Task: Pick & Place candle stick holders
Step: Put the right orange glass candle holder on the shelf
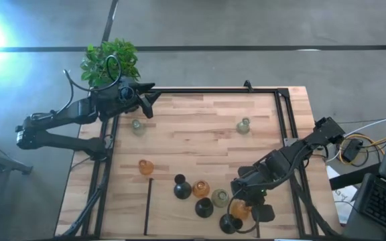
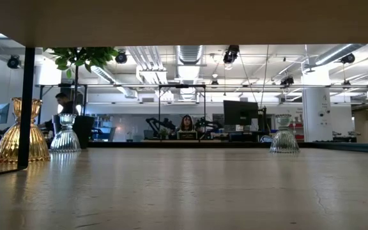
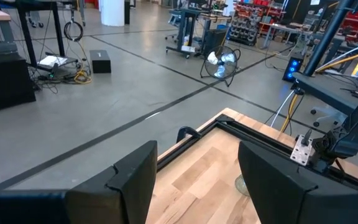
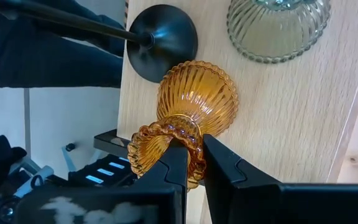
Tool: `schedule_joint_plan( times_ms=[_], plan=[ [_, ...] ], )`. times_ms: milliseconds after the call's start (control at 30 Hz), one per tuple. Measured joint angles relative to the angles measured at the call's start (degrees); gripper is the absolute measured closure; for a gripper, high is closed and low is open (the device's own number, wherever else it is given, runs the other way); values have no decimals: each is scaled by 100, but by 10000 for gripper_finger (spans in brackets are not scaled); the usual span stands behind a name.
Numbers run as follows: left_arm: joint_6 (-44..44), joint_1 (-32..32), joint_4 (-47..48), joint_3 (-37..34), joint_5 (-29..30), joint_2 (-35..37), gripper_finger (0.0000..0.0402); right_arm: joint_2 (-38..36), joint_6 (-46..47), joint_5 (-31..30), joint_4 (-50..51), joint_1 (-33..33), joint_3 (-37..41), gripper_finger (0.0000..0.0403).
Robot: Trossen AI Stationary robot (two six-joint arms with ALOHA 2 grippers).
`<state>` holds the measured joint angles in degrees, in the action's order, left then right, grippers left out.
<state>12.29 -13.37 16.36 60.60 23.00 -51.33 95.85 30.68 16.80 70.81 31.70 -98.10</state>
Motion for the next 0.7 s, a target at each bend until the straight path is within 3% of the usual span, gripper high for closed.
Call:
schedule_joint_plan(
  times_ms=[700],
  plan=[
    [-55, 2, 0, 0, 0, 0, 172, -11, 83, 37, 114, 0, 42, 379]
  ],
)
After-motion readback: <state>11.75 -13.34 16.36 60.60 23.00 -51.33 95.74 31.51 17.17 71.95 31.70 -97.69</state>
